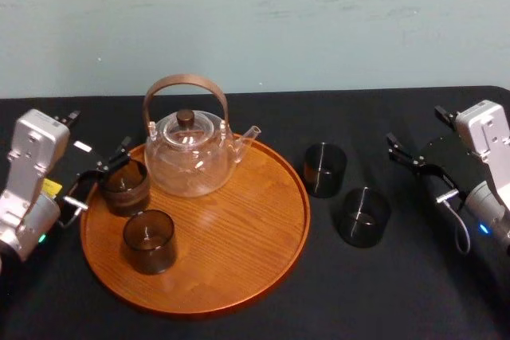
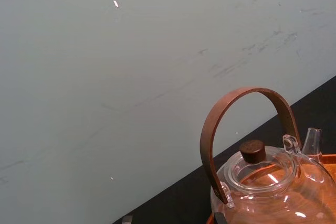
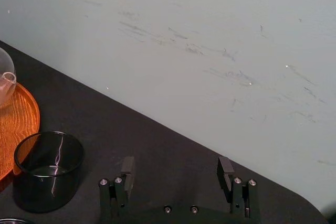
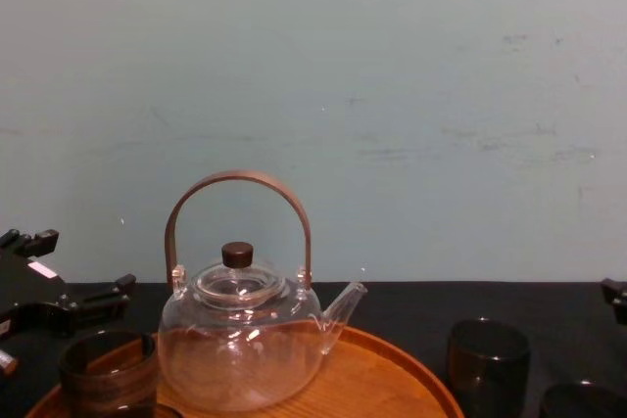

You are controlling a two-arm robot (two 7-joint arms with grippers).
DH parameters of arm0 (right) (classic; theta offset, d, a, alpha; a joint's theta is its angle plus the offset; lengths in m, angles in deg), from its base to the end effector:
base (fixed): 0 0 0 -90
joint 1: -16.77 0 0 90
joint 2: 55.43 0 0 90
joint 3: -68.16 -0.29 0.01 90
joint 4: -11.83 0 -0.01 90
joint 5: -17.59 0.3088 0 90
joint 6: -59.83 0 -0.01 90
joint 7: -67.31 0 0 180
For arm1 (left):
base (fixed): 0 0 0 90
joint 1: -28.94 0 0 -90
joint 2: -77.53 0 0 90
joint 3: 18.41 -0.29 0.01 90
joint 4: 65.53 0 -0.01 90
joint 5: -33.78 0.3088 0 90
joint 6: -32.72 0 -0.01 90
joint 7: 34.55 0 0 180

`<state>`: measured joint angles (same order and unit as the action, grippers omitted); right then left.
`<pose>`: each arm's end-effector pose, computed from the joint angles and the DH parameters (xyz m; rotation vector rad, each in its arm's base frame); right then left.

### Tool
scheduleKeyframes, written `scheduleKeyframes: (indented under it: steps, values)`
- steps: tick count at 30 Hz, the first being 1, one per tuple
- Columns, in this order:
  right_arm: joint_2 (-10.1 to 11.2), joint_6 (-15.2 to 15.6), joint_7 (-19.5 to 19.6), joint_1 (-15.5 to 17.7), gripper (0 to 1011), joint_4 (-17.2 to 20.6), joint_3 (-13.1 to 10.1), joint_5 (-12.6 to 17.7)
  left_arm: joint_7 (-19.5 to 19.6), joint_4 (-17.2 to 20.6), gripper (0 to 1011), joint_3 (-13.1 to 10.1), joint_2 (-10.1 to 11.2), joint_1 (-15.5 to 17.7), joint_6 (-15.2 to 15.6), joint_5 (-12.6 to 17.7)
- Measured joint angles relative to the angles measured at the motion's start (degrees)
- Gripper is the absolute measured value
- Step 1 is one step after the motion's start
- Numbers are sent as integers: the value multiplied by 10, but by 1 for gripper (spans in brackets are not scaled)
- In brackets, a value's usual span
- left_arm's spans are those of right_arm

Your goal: Pick up the glass from the table and place it on the tray.

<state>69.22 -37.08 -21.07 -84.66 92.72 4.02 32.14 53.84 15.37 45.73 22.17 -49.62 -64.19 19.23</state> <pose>0.3581 -0.0828 -0.3023 -0.3046 -0.2850 -1.2481 0.3581 0.0827 -0.3022 0.3042 -0.2851 1.2478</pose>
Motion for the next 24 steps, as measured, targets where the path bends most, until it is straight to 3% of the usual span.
scheduleKeyframes:
  steps: [12,17,24]
  values:
    - [-1,1,-1,0,1002,0,0,0,0,0,1001,0,0,0,0,0]
    - [-1,15,-25,-5,1002,2,-3,3,0,0,1001,0,0,0,0,0]
    - [26,40,-62,21,1002,48,-15,12,0,0,1001,0,0,0,0,0]
